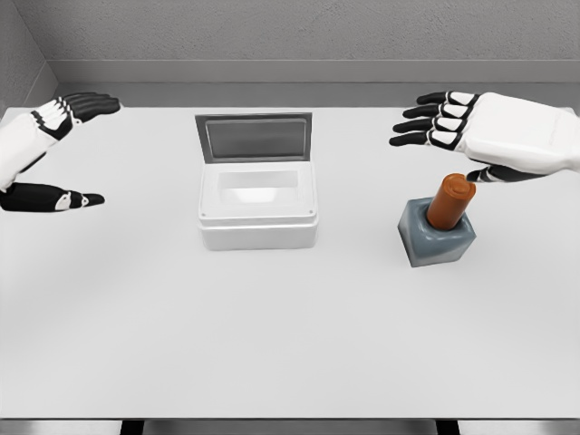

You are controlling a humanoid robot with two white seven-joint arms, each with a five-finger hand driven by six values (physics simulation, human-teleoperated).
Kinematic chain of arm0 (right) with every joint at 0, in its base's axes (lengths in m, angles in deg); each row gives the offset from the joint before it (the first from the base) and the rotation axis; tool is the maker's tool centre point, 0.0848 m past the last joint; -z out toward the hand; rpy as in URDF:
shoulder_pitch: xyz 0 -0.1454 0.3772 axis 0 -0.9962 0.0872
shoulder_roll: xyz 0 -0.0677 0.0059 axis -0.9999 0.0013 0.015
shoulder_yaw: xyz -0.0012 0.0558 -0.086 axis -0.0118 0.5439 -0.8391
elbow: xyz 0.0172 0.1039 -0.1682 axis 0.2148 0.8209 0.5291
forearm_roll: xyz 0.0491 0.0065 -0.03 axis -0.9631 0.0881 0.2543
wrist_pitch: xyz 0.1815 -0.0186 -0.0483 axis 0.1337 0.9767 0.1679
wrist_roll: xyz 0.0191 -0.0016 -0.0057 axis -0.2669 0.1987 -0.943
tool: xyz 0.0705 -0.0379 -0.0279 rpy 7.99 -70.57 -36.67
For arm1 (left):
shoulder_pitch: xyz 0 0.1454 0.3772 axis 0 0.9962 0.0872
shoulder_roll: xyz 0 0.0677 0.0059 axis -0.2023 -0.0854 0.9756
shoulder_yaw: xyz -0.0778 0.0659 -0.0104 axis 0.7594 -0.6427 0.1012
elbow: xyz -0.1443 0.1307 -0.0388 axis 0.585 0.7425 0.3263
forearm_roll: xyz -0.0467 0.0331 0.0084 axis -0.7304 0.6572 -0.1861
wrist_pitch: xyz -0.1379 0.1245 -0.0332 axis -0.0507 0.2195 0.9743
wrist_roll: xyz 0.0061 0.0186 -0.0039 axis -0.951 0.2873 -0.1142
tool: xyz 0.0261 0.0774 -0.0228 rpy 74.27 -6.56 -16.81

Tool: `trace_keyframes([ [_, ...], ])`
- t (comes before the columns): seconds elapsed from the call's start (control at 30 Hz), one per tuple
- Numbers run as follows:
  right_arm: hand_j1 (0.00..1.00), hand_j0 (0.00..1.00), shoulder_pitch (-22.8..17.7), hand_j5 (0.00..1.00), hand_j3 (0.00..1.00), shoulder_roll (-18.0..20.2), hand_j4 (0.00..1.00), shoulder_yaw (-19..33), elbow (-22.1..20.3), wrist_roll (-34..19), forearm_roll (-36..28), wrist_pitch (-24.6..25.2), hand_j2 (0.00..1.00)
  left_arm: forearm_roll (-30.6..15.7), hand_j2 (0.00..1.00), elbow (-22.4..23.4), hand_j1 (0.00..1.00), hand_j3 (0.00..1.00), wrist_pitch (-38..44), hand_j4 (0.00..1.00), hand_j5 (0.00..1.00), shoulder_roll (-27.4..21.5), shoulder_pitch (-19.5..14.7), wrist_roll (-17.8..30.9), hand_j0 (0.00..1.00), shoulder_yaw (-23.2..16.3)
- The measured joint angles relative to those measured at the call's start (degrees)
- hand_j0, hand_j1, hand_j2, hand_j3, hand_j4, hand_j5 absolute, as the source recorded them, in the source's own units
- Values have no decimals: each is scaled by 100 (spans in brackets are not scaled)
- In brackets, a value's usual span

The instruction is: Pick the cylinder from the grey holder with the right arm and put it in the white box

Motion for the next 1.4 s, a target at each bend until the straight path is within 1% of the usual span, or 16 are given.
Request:
trace_keyframes([
  [0.23,100,100,18,100,100,27,100,-19,6,32,-40,0,100,-47,100,15,100,100,0,100,100,84,18,-11,100,202],
  [0.27,100,100,69,100,100,50,100,2,22,-49,-29,1,100,-141,100,40,100,100,0,100,100,134,26,-12,100,198],
  [0.3,100,100,241,100,100,55,100,9,33,-315,-5,-3,100,-297,100,82,100,100,0,100,100,173,35,-8,100,177],
  [0.33,100,100,343,100,100,50,100,41,56,-815,-120,1,100,-553,100,159,100,100,0,100,100,202,35,15,100,107],
  [0.4,100,100,483,100,100,-51,100,102,188,-1847,-555,-4,100,-1316,100,260,100,100,0,100,100,237,0,234,100,-131],
  [0.43,100,100,545,100,100,-137,100,125,265,-2178,-860,-6,100,-1747,100,278,100,100,0,100,100,252,-18,412,100,-256],
  [0.47,100,100,650,100,100,-196,100,140,322,-2415,-1082,-6,100,-2186,100,278,100,100,104,100,100,303,-132,604,100,-350],
  [0.53,100,100,773,100,100,-257,100,156,390,-2706,-1305,-8,100,-2998,100,277,100,100,626,100,100,461,-404,1020,100,-465],
  [0.6,100,100,801,100,100,-289,100,162,418,-2856,-1323,-8,100,-3649,100,286,100,100,1281,100,100,647,-578,1349,100,-526],
  [0.67,100,100,799,100,100,-319,100,141,435,-2933,-1135,-10,100,-4268,100,319,100,100,1948,100,100,878,-905,1547,100,-551],
  [0.77,100,100,791,100,100,-348,100,38,447,-2985,-882,-10,100,-4995,100,453,100,100,2634,100,100,1190,-1081,1675,100,-573],
  [0.87,100,100,791,100,100,-368,100,-91,451,-3004,-612,-11,100,-5260,100,712,100,100,2934,100,100,1513,-1239,1702,100,-709],
  [1.07,100,100,791,100,100,-613,100,-421,654,-3013,-270,-12,100,-5414,100,1248,100,100,3309,100,100,2014,-1468,1712,100,-853],
  [1.17,100,100,800,100,100,-816,100,-540,794,-3014,-131,-12,100,-5427,100,1542,100,100,3397,100,100,2177,-1468,1713,100,-866],
  [1.27,100,100,791,100,100,-974,100,-592,854,-3014,-10,-11,100,-5429,100,1759,100,100,3429,100,100,2261,-1564,1713,100,-870],
  [1.4,100,100,800,100,100,-1094,100,-686,984,-3015,129,-11,100,-5421,100,1909,100,100,3442,100,100,2327,-1582,1713,100,-876],
])
